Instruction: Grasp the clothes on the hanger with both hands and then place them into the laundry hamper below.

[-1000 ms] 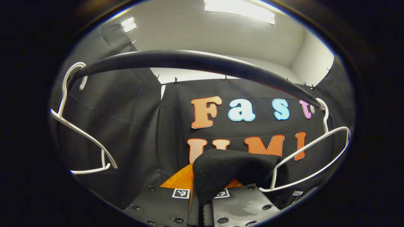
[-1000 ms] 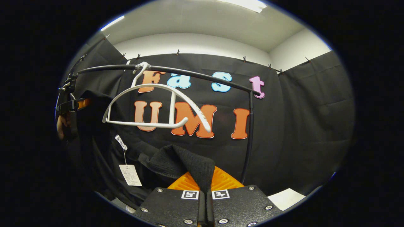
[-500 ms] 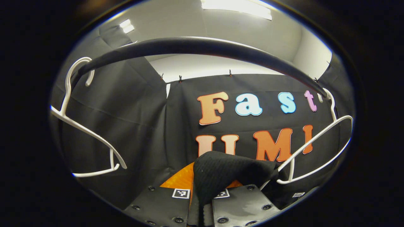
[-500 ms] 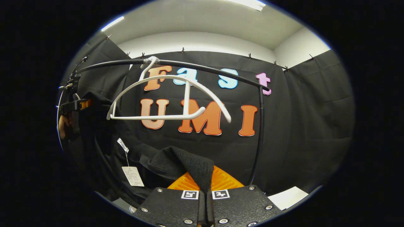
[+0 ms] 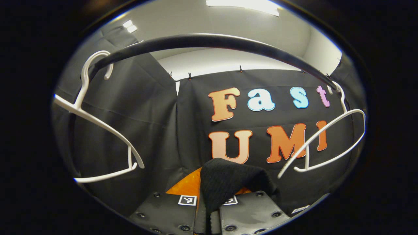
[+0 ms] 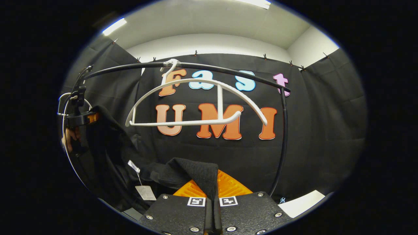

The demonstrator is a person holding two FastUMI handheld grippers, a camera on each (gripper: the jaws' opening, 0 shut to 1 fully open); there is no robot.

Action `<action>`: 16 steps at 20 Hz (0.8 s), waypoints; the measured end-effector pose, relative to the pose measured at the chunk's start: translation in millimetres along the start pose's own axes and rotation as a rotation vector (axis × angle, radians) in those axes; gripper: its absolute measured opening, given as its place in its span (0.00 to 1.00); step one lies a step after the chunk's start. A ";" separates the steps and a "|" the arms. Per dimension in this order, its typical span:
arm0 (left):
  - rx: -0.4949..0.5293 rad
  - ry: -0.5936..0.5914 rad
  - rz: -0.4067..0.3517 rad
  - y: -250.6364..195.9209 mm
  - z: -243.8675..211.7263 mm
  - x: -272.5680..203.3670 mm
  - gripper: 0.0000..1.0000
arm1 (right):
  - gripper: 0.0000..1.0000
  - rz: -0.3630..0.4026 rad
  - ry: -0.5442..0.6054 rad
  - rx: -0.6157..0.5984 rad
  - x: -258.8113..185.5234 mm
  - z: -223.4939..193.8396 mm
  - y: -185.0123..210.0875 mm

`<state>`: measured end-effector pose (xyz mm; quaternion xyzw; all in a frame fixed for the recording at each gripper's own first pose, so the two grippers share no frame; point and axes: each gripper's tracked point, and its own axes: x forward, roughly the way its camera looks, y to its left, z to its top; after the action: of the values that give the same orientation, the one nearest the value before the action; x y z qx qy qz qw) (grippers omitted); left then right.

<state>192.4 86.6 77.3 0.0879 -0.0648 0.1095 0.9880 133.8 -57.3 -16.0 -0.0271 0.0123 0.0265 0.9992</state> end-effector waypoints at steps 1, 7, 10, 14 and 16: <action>-0.004 0.010 -0.008 -0.8 -3.9 -4.7 0.14 | 0.01 0.008 0.000 0.004 -1.3 0.2 5.1; -0.010 0.084 -0.025 -4.0 -43.4 -27.5 0.14 | 0.01 0.072 0.011 0.004 2.4 -6.3 40.1; -0.031 0.135 -0.051 -10.6 -64.0 -45.1 0.14 | 0.02 0.097 0.030 0.012 -0.1 -14.9 61.1; -0.060 0.229 -0.084 -23.2 -105.8 -57.6 0.14 | 0.02 0.135 0.083 0.023 3.3 -41.1 87.4; -0.081 0.287 -0.103 -32.7 -132.0 -67.6 0.14 | 0.03 0.152 0.116 0.022 2.4 -57.5 99.0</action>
<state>148.8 66.1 -66.7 0.0349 0.0772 0.0672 0.9941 129.6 38.4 -78.8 -0.0164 0.0725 0.1005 0.9922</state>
